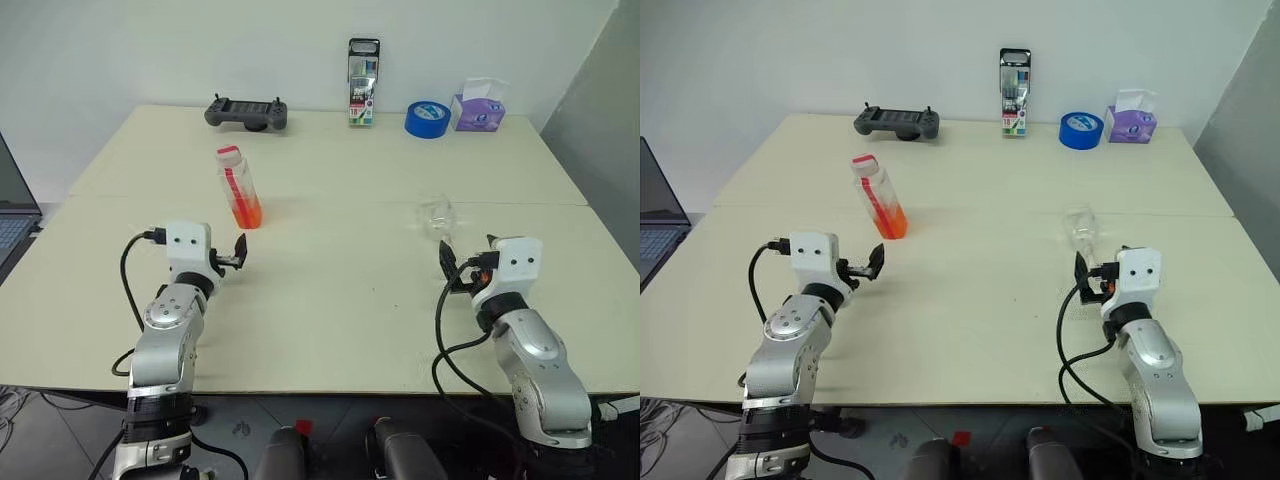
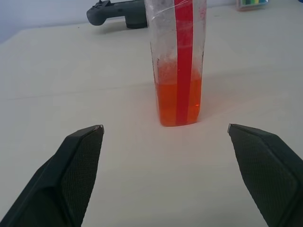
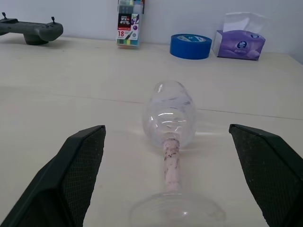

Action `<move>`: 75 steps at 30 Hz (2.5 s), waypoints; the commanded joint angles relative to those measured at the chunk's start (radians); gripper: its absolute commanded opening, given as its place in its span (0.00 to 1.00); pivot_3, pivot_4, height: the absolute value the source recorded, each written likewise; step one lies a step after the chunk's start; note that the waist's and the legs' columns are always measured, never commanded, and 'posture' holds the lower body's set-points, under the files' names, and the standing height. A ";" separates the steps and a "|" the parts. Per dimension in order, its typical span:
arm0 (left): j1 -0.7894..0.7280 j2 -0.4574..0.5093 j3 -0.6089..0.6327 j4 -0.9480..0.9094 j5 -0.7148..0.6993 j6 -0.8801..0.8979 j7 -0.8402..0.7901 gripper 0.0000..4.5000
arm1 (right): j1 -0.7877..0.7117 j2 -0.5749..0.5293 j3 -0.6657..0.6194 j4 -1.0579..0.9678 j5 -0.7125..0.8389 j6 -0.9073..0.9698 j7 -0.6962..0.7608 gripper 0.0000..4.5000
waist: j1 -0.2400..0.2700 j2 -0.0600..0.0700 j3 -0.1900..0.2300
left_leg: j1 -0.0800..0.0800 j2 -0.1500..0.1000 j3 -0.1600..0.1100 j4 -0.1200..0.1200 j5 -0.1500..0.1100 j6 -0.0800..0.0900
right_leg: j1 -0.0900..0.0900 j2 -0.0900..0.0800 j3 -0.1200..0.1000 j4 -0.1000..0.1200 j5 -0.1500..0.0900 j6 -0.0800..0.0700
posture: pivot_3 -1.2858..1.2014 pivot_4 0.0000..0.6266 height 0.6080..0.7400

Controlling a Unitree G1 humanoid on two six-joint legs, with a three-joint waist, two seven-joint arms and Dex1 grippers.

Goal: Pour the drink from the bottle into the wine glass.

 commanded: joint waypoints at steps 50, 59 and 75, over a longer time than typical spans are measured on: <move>-0.181 0.020 -0.033 0.121 0.030 -0.101 -0.032 1.00 | -0.433 -0.269 0.043 0.046 0.461 0.246 0.514 0.99 | 0.001 0.000 0.000 | -0.001 0.000 -0.001 0.000 0.000 0.000 | 0.000 0.003 -0.001 0.000 0.001 -0.001 | 0.52 0.24 1.00; -0.291 0.020 -0.037 0.240 0.047 -0.159 -0.028 1.00 | -0.407 -0.263 0.067 0.064 0.428 0.192 0.499 0.99 | 0.001 0.000 0.000 | -0.001 0.000 -0.002 0.001 0.000 0.000 | 0.000 0.003 -0.002 0.000 0.003 -0.005 | 0.52 0.24 1.00; -0.544 0.030 -0.032 0.677 0.066 -0.393 -0.028 1.00 | -0.395 -0.258 0.064 0.043 0.425 0.186 0.438 0.99 | 0.001 0.000 0.000 | -0.002 -0.001 -0.002 0.001 0.000 0.000 | 0.000 0.003 -0.003 0.000 0.003 -0.005 | 0.52 0.24 1.00</move>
